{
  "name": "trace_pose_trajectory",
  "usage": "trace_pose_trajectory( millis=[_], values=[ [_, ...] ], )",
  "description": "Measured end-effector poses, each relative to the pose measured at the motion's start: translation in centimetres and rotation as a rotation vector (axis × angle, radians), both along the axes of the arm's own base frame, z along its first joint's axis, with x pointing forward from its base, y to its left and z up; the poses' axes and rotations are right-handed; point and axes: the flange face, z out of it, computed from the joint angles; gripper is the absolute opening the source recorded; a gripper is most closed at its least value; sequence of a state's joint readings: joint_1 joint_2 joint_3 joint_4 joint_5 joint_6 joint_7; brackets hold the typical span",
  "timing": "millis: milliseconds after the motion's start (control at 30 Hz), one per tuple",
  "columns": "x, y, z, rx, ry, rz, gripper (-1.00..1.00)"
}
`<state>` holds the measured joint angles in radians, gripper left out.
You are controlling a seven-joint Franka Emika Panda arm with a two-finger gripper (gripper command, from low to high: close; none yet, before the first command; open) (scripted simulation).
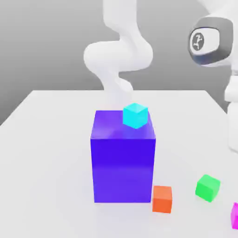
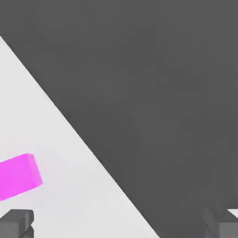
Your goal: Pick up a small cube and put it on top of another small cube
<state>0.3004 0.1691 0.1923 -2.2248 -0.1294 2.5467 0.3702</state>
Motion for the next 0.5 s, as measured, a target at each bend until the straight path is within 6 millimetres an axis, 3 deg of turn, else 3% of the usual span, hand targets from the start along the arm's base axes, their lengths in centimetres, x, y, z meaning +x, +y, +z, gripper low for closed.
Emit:
trace_pose_trajectory(
  millis=[200, 333, 367, 500],
  values=[
    [-3.5, 5.1, -10.7, -0.053, 0.133, 0.223, 0.0],
    [-4.2, 5.8, -16.9, -0.058, 0.153, 0.255, 0.0],
    [-4.2, 5.8, -18.1, -0.059, 0.153, 0.256, -1.0],
    [-4.2, 5.8, -18.1, -0.059, 0.154, 0.256, -1.0]
  ],
)
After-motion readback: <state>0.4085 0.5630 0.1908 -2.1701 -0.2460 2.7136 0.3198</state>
